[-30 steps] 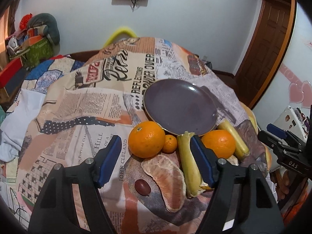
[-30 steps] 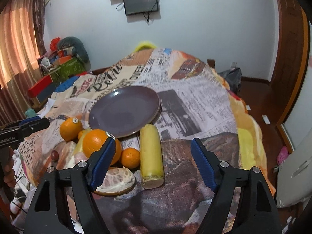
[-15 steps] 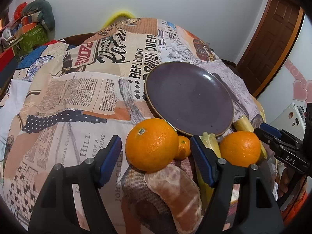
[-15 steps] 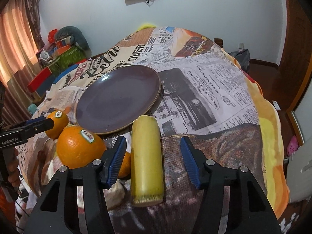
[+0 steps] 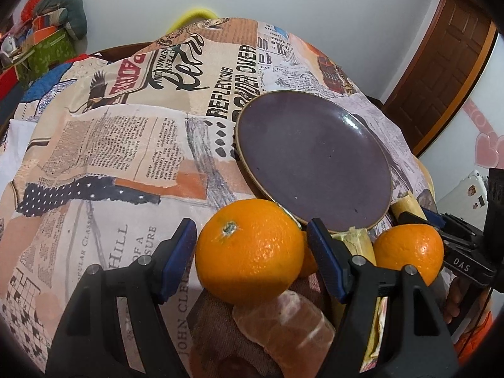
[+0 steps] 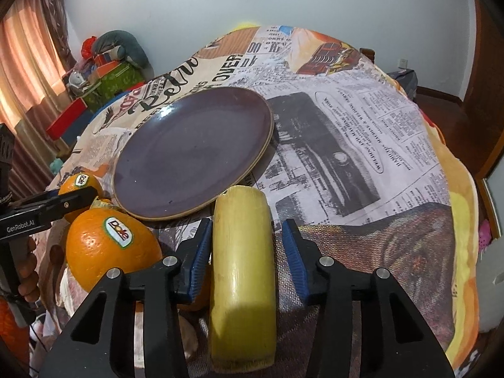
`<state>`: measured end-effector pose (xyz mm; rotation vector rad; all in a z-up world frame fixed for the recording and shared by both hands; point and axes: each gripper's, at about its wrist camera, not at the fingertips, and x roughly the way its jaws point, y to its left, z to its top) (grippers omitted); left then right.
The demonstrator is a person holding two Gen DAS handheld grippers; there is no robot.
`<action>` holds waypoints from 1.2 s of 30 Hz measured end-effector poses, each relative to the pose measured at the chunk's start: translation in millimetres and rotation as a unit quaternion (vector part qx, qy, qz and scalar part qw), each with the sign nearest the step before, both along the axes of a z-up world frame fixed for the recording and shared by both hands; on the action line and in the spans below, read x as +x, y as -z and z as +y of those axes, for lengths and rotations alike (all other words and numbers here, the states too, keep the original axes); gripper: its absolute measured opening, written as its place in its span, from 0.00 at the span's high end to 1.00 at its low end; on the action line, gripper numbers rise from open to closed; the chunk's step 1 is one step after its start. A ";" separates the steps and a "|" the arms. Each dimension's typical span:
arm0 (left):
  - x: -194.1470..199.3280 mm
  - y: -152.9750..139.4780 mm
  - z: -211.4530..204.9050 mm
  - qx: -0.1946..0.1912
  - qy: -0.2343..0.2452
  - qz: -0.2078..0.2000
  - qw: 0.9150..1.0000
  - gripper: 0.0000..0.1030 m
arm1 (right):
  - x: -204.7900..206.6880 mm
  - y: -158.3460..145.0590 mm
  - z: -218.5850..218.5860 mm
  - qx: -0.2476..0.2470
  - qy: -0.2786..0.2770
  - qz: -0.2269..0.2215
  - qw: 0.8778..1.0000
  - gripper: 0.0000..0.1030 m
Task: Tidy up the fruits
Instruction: 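Grasp the yellow cylinder with the right tool while the left tool grasps a large orange, then set the yellow cylinder on the purple plate with the right tool while the left places the orange there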
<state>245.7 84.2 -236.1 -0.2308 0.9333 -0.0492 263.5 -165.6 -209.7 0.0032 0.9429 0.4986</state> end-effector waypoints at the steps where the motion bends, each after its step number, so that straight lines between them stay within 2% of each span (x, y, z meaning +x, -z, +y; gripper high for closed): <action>1: 0.6 0.7 -0.1 0.000 -0.001 0.000 1.000 0.30 | 0.9 0.3 0.4 0.000 -0.001 0.001 1.000 0.61; 5: 3.9 3.4 0.4 -0.008 -0.003 0.001 1.000 0.33 | 1.9 1.2 -1.1 0.011 -0.003 0.003 1.000 0.67; 8: 4.9 4.1 1.5 -0.004 -0.009 0.002 1.000 0.38 | 2.0 0.9 -1.7 0.014 -0.002 0.003 1.000 0.67; 17: -0.5 -1.8 2.0 -0.008 -0.008 0.001 1.000 0.39 | -4.3 -14.8 -5.5 0.014 0.005 -0.017 1.000 0.67; 20: -5.0 -10.1 2.8 -0.025 -0.008 -0.007 1.000 0.40 | -8.8 -24.3 -9.0 0.016 0.008 -0.027 0.999 0.67; 24: -14.7 -30.6 -4.4 -0.002 -0.008 -0.034 0.999 0.40 | -15.7 -37.4 -14.5 0.023 0.014 -0.041 0.999 0.67; 33: -31.4 -64.9 -10.6 0.002 -0.005 -0.073 0.997 0.40 | -28.4 -66.9 -15.7 0.016 0.020 -0.091 0.996 0.67; 36: -32.7 -72.9 -13.1 0.007 -0.004 -0.083 0.997 0.40 | -28.6 -73.5 -17.4 0.030 0.019 -0.097 0.995 0.67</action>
